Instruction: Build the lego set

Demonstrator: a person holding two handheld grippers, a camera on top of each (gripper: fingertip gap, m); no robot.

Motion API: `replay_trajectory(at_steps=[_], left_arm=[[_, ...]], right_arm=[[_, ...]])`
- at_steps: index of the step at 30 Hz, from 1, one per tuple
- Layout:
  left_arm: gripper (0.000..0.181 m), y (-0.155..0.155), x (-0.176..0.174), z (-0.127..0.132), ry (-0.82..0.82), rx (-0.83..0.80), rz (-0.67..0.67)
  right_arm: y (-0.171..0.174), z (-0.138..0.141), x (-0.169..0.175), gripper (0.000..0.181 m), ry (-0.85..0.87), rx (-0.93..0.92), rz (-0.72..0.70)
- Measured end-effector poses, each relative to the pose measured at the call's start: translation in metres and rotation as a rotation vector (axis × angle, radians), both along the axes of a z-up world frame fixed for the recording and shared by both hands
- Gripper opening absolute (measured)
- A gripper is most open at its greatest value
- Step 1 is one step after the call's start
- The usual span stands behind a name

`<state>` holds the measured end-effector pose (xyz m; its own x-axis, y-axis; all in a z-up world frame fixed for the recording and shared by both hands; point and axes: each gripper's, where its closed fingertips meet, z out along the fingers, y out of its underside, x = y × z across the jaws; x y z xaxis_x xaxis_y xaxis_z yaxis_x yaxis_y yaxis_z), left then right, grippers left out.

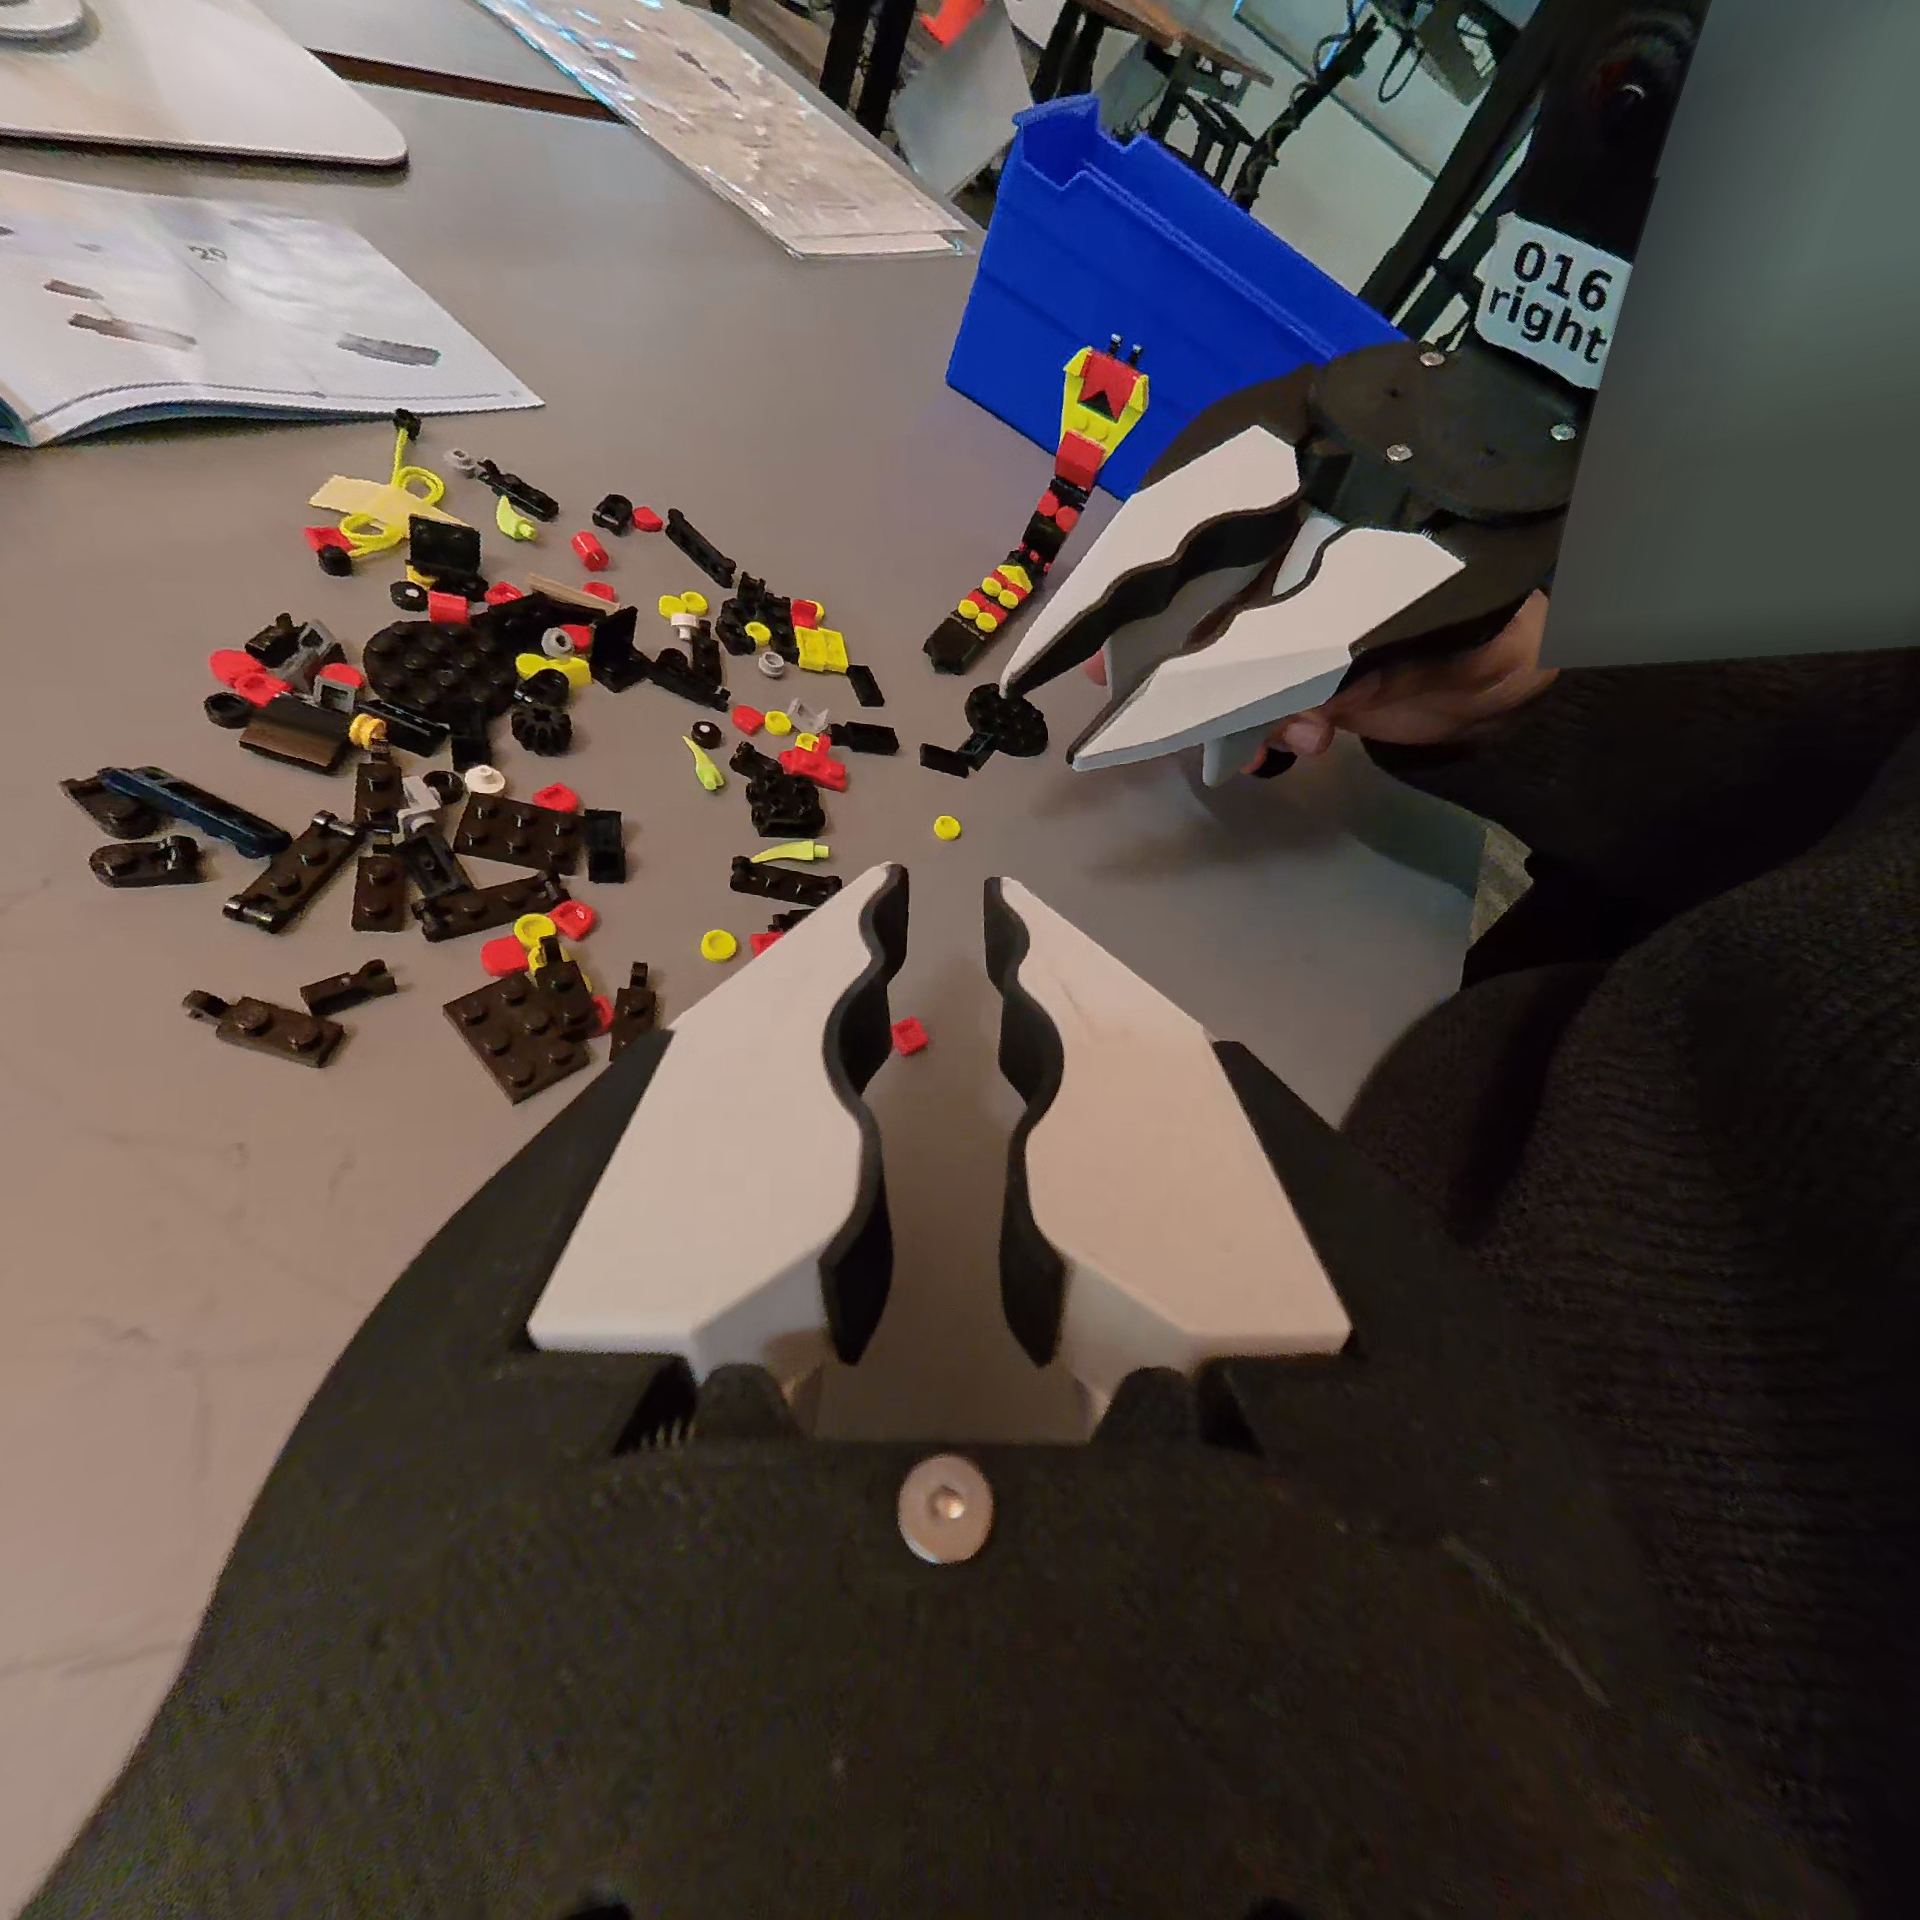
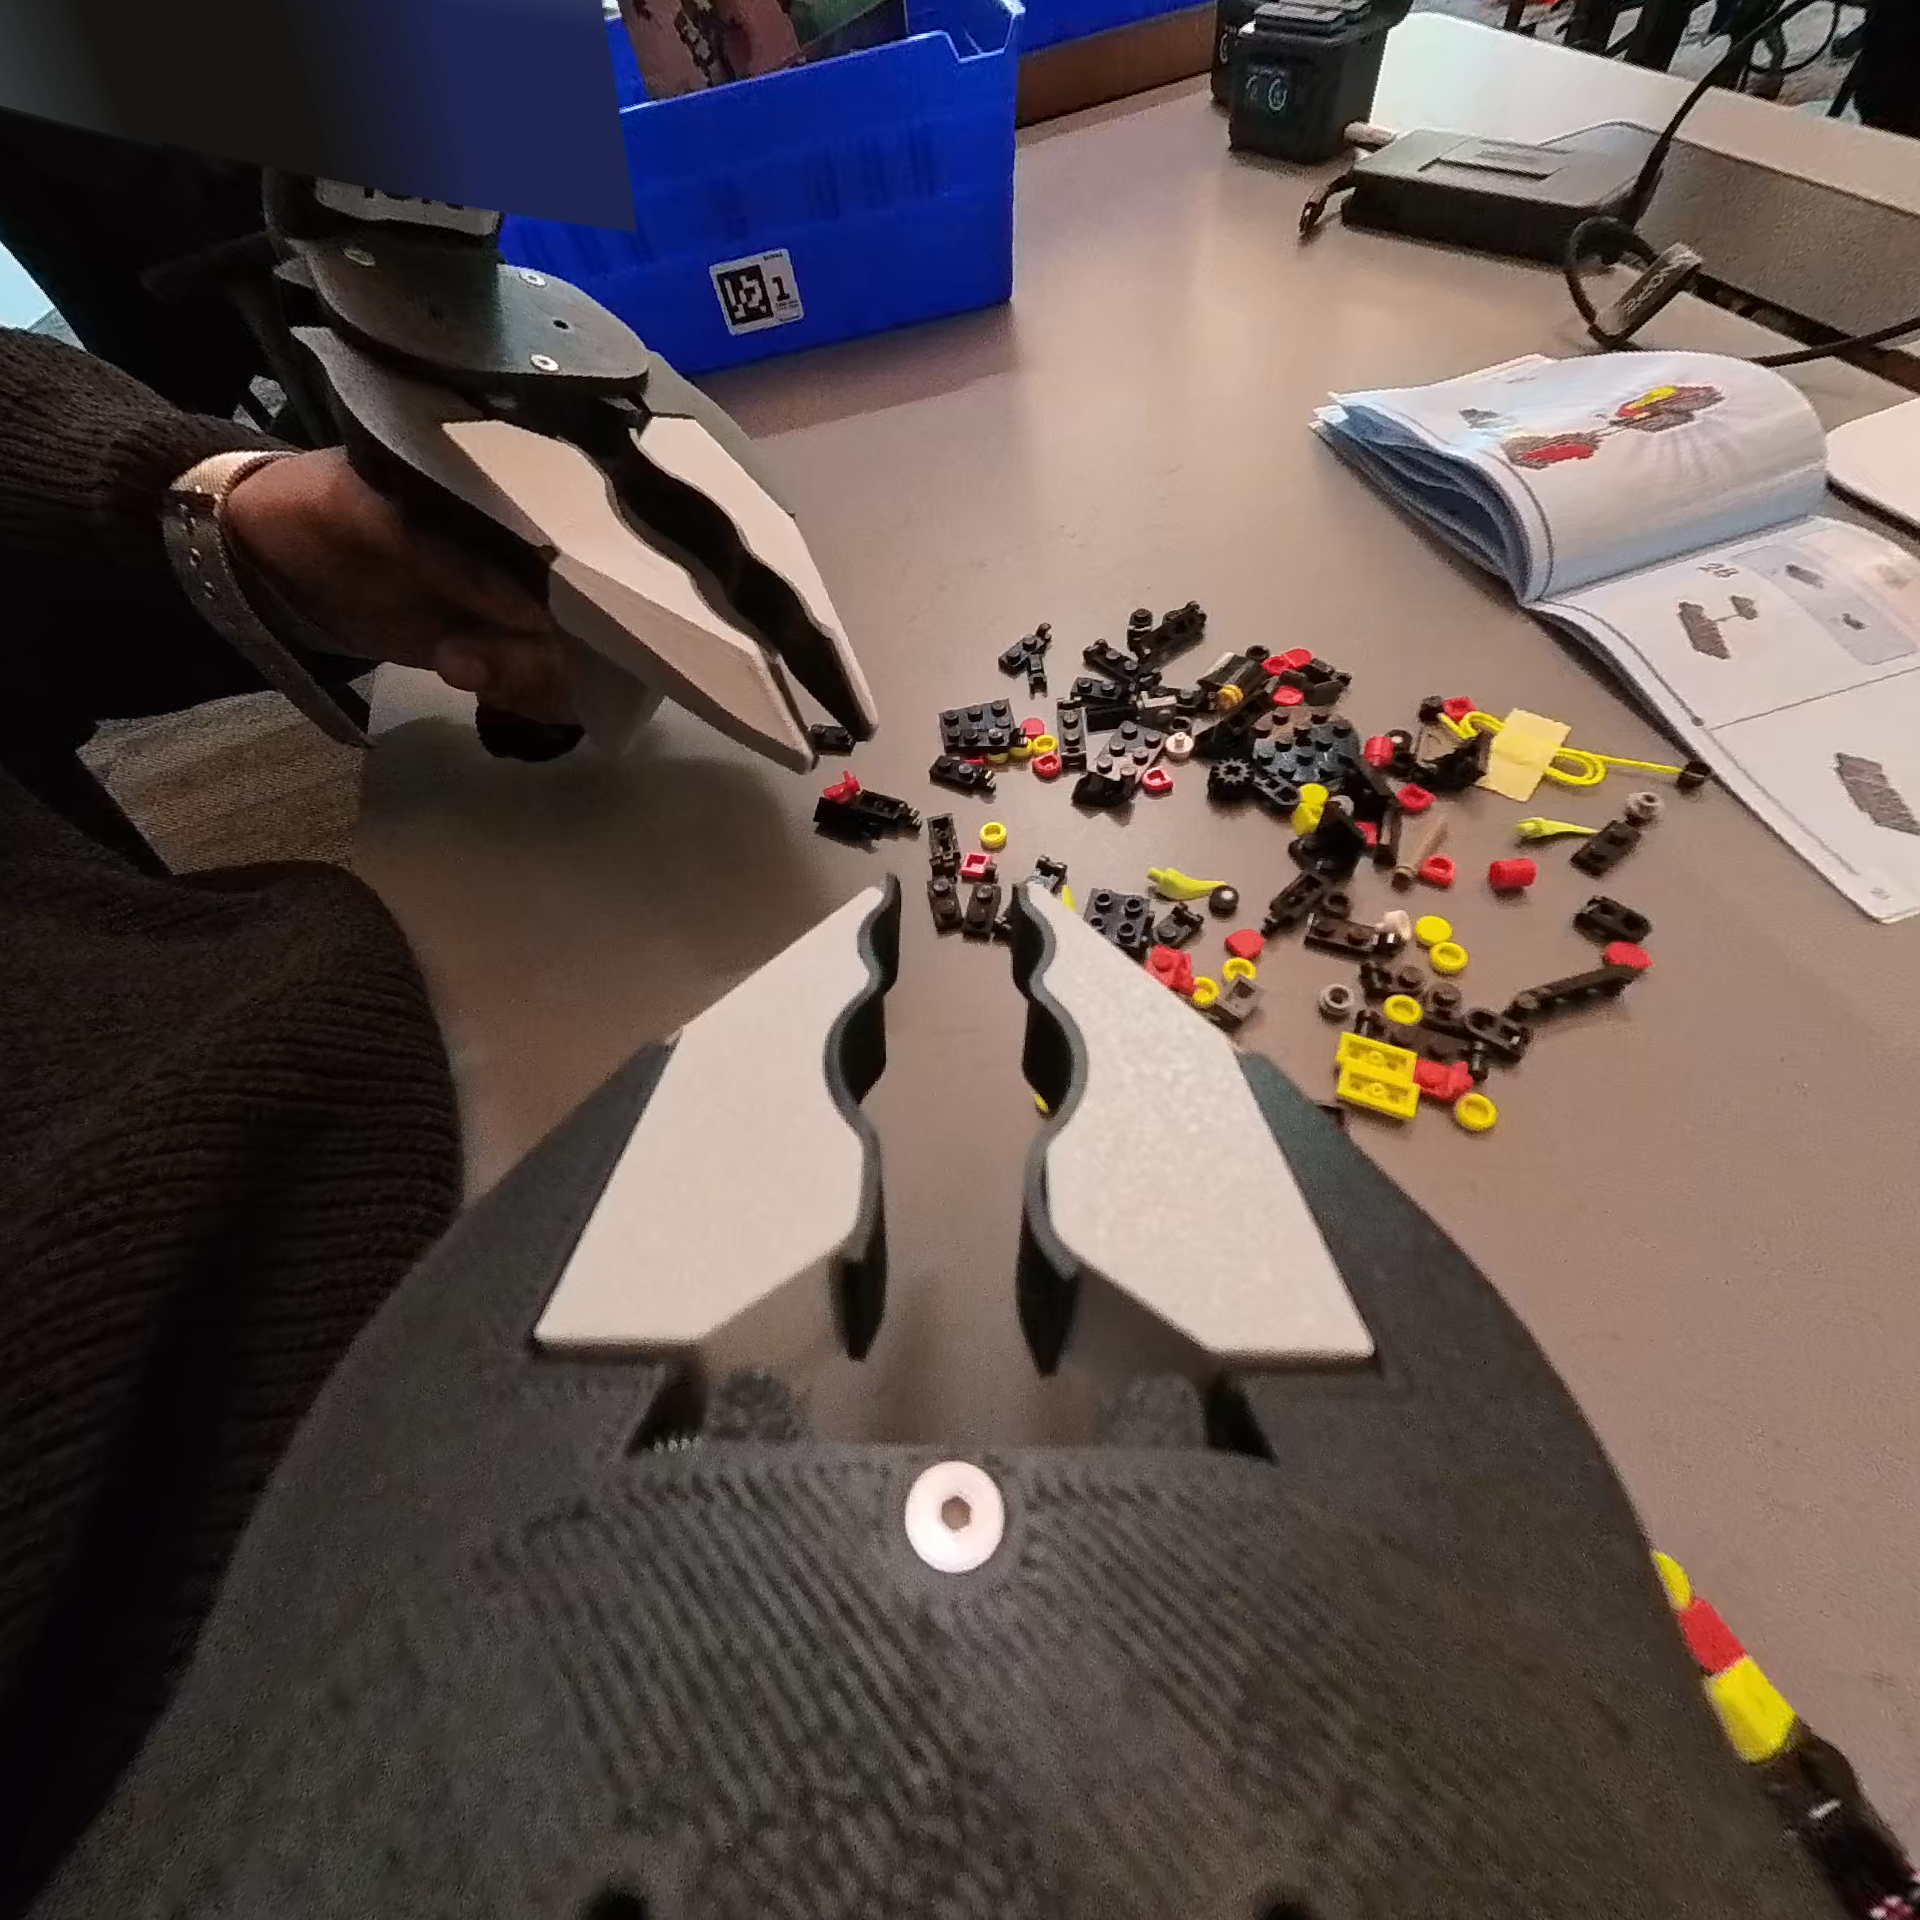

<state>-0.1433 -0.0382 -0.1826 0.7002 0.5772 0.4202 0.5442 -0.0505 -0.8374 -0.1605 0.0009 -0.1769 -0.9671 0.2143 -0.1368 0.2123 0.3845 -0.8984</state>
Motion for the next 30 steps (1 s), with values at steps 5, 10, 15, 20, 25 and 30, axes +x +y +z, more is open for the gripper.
replay_trajectory(at_steps=[5,10,15,20,25,30], left_arm=[[0.012,-0.001,-0.001,-0.003,-0.005,-0.022,0.008],[0.012,-0.006,-0.004,-0.006,-0.008,-0.042,0.029],[0.011,-0.019,-0.013,-0.013,-0.006,-0.104,0.089],[0.01,-0.035,-0.023,-0.016,-0.02,-0.121,0.161],[0.008,-0.059,-0.032,0.008,0.126,-0.227,0.268],[0.003,-0.078,-0.036,-0.003,0.164,-0.319,0.311]], right_arm=[[0.0,-0.001,0.0,0.019,0.002,0.005,0.0],[0.0,-0.001,0.0,0.019,0.005,0.01,0.001],[0.0,-0.002,0.0,0.019,0.007,0.016,0.002],[0.001,-0.004,-0.002,0.019,0.013,0.025,-0.003],[-0.001,-0.01,-0.015,0.029,0.073,0.067,-0.071],[-0.019,-0.021,-0.022,0.032,0.081,0.137,-0.123]])
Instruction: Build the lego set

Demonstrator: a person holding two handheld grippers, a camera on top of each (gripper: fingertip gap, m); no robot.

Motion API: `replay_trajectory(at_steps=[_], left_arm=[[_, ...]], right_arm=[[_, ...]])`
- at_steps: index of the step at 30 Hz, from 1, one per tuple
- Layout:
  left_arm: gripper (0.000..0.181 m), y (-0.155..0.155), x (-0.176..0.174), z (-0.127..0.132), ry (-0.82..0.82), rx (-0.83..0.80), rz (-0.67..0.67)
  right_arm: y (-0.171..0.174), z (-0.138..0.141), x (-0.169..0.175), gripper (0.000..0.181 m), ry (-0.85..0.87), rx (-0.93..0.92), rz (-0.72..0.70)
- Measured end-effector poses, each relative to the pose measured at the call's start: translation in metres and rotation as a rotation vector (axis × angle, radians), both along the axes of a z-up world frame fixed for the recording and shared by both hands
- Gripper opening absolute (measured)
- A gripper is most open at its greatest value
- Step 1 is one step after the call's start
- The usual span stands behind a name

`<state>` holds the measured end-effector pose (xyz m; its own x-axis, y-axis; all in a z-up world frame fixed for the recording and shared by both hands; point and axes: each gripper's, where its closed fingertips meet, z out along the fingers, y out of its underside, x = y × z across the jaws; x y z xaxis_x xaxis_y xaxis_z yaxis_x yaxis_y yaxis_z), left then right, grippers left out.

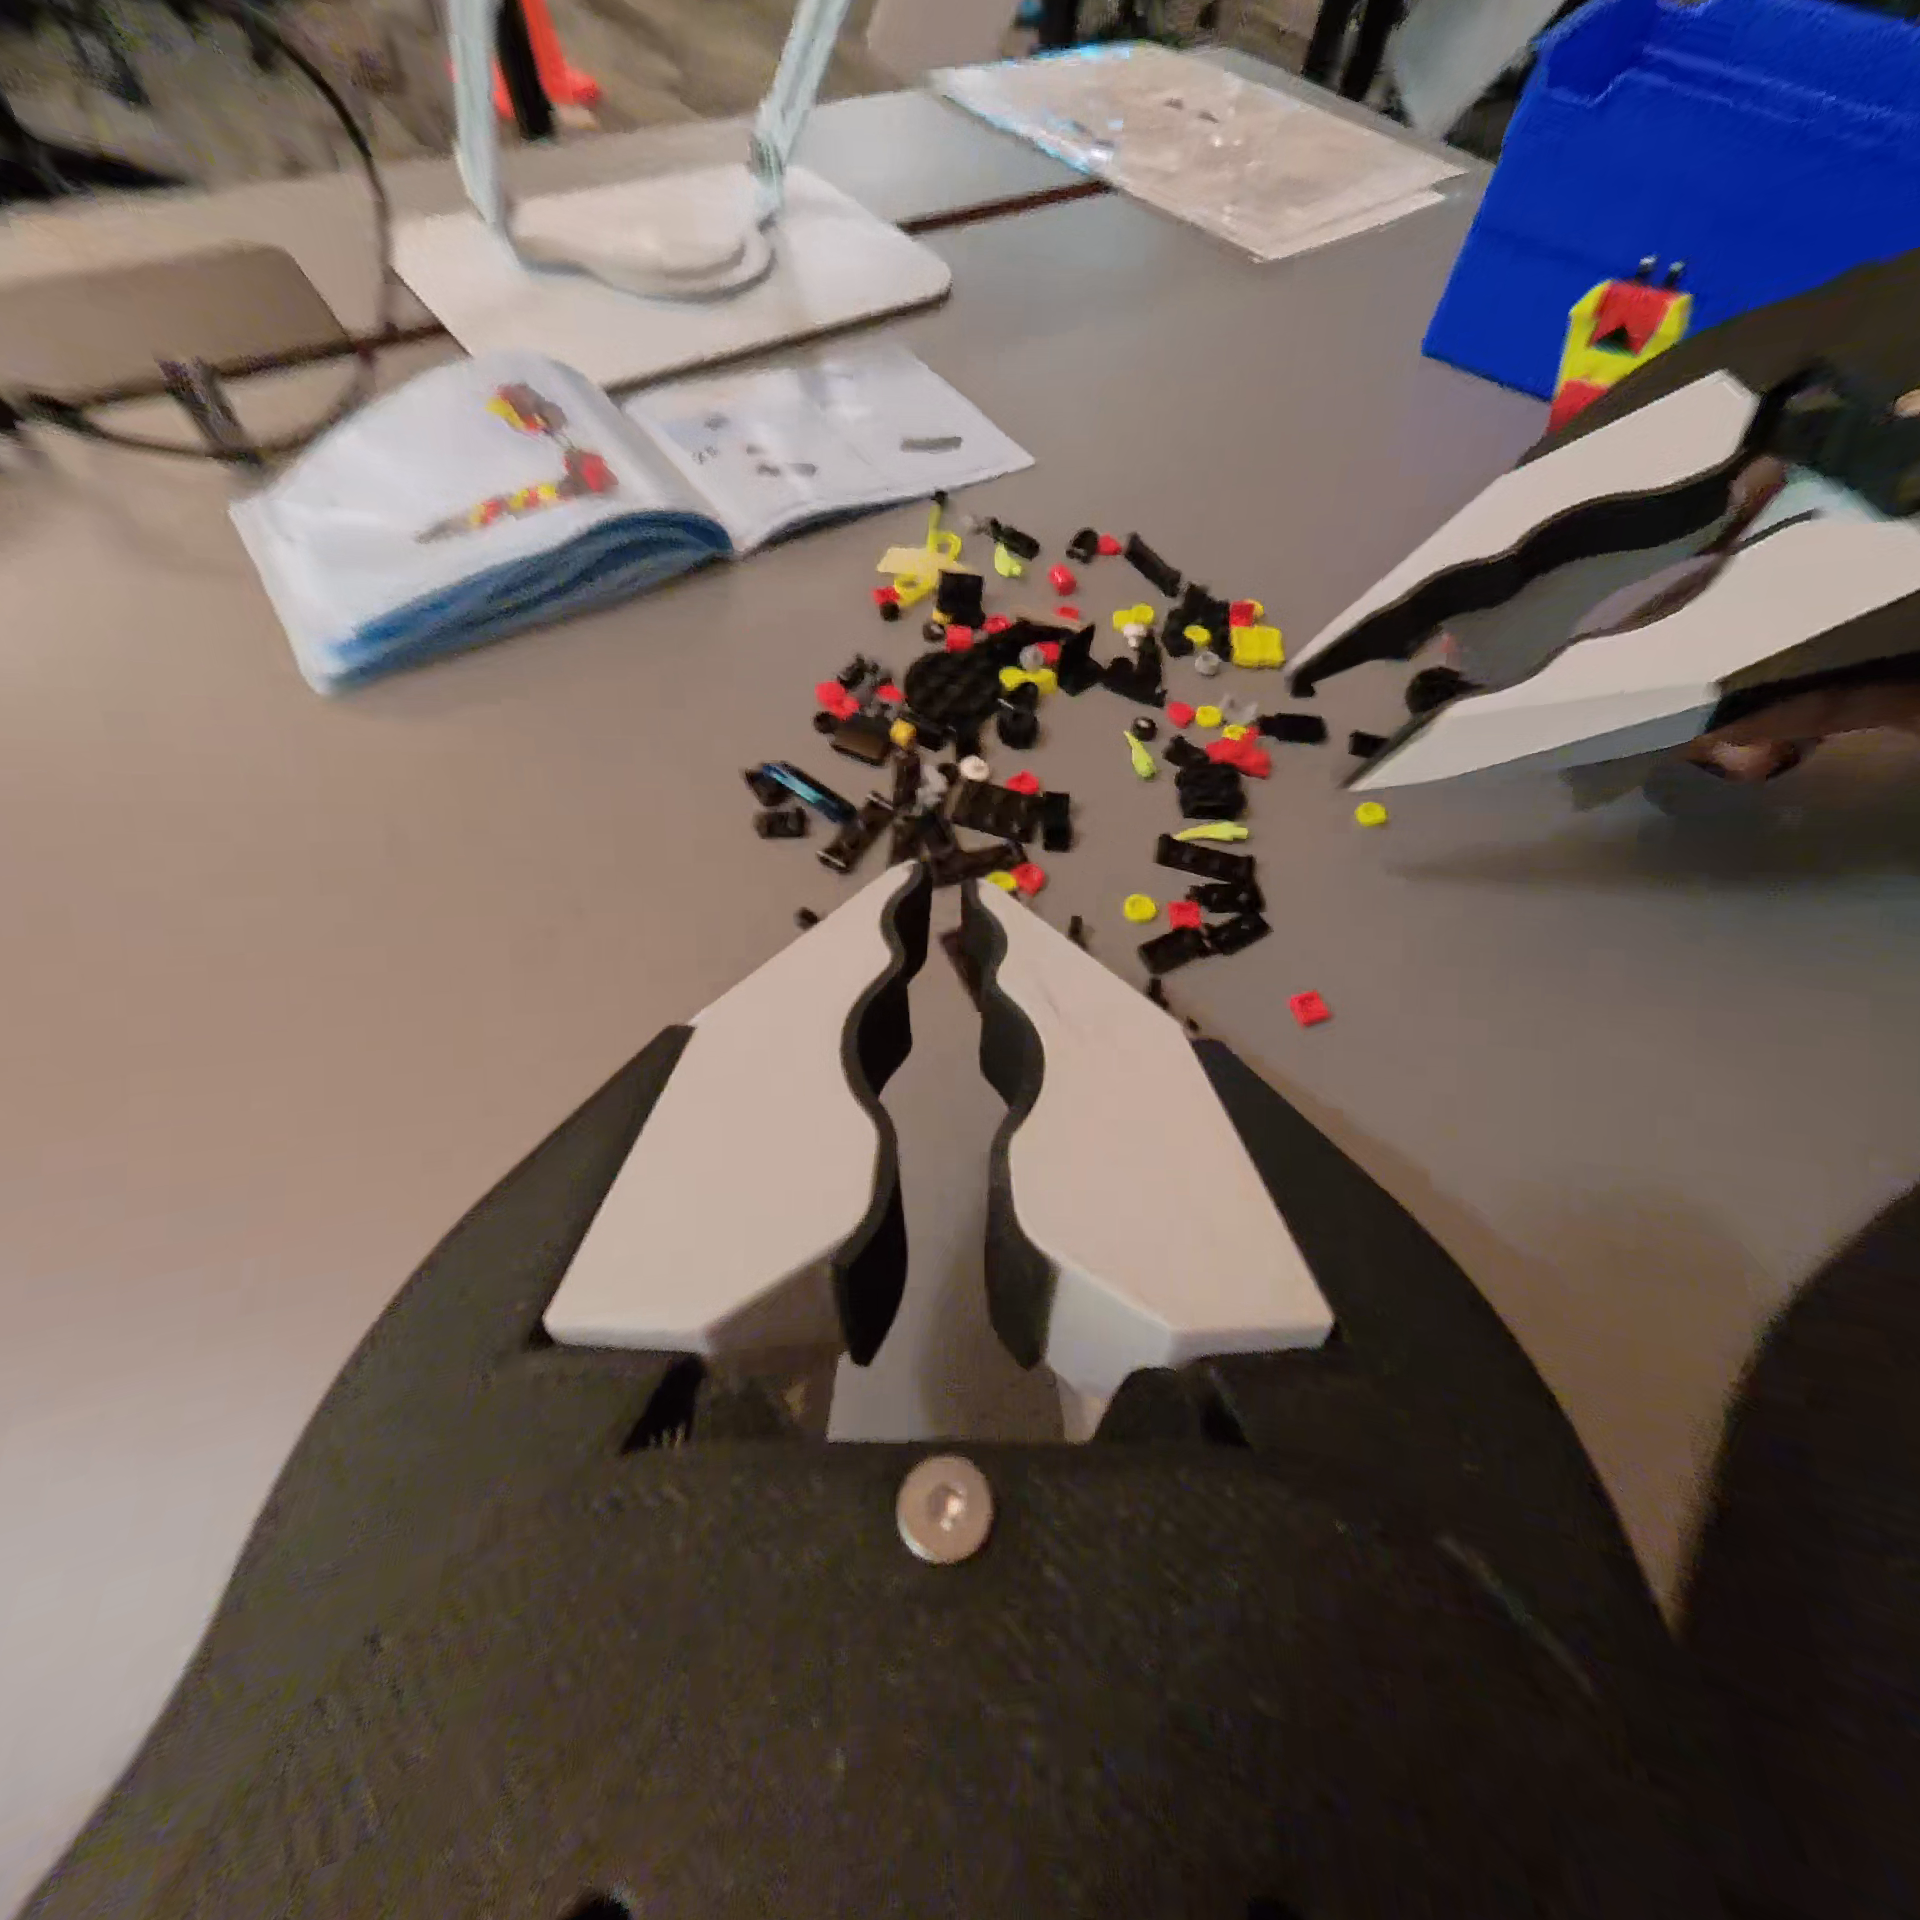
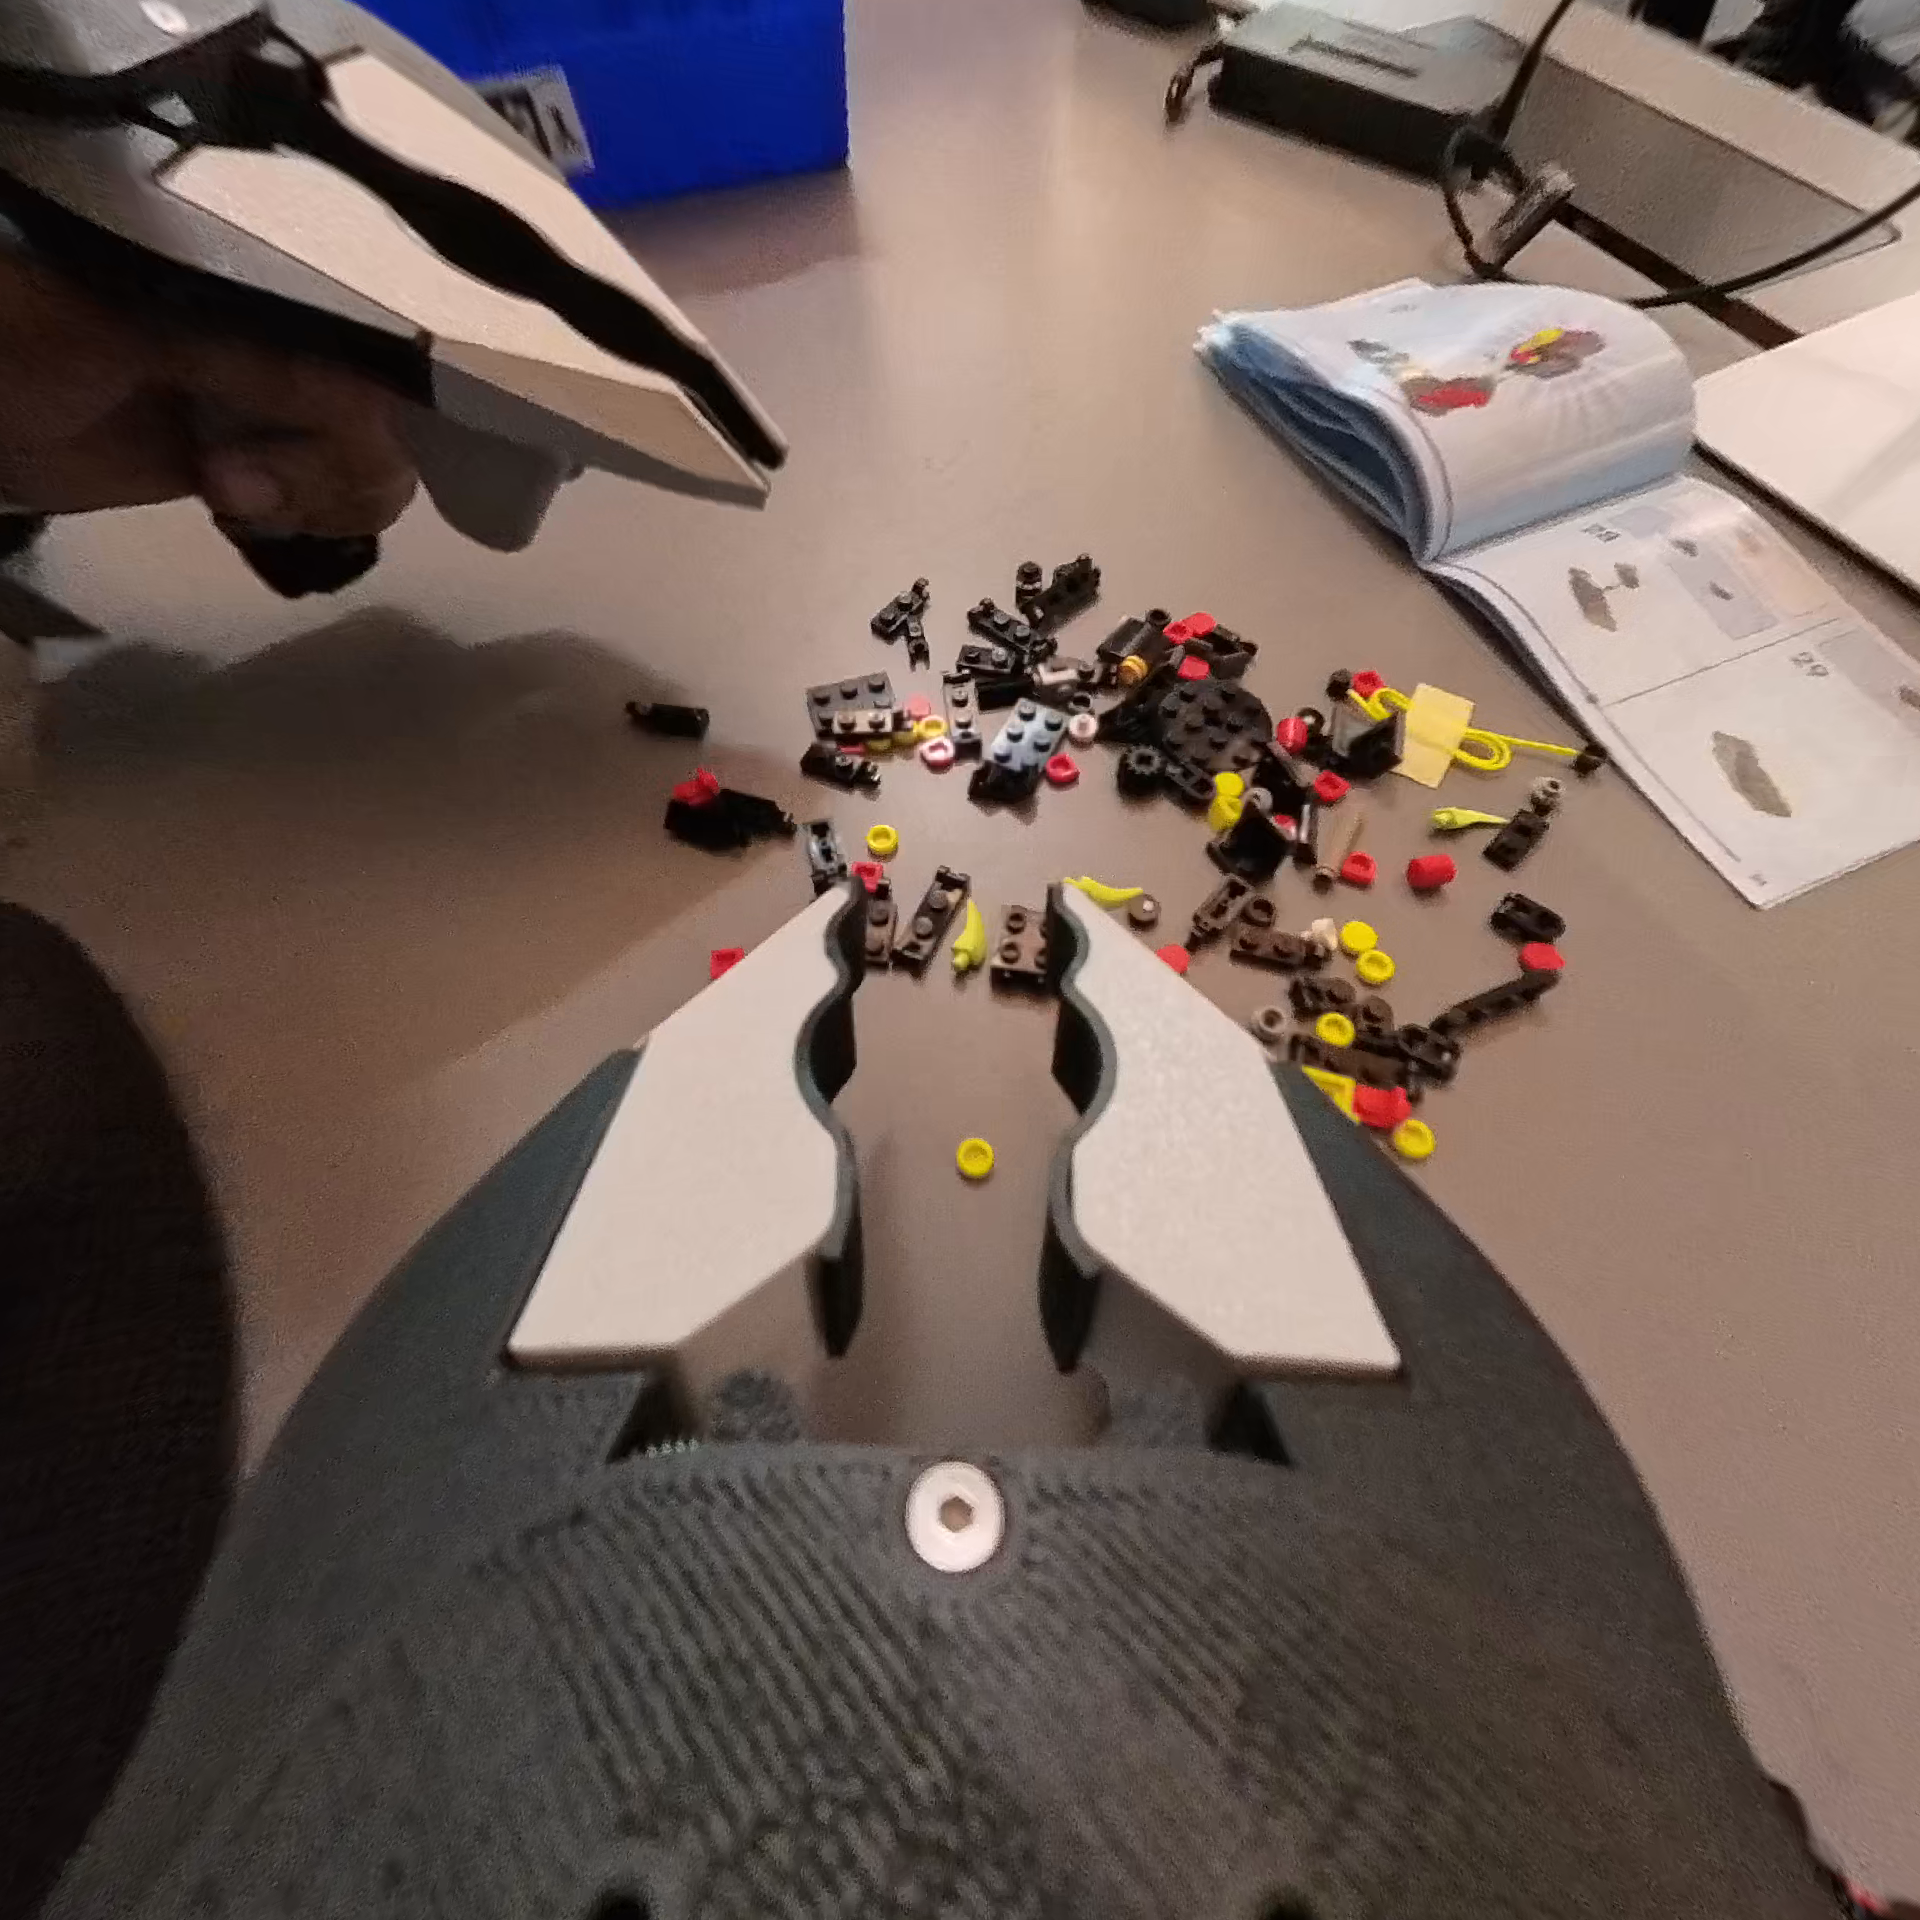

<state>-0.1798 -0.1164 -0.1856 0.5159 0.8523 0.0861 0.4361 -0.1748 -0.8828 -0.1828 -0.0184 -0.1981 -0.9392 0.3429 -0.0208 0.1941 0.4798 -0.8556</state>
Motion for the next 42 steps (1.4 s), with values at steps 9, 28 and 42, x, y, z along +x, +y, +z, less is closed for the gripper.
replay_trajectory(at_steps=[9,28,42], left_arm=[[0.007,0.01,0.005,-0.002,-0.071,0.086,-0.055],[0.007,0.034,0.019,-0.002,-0.07,0.078,-0.153],[0.007,0.038,0.021,-0.002,-0.073,0.081,-0.172]], right_arm=[[-0.053,-0.011,-0.037,0.023,-0.01,0.093,-0.126],[-0.057,-0.033,-0.042,0.023,-0.068,0.183,-0.129],[-0.056,-0.026,-0.043,0.014,-0.039,0.162,-0.086]])
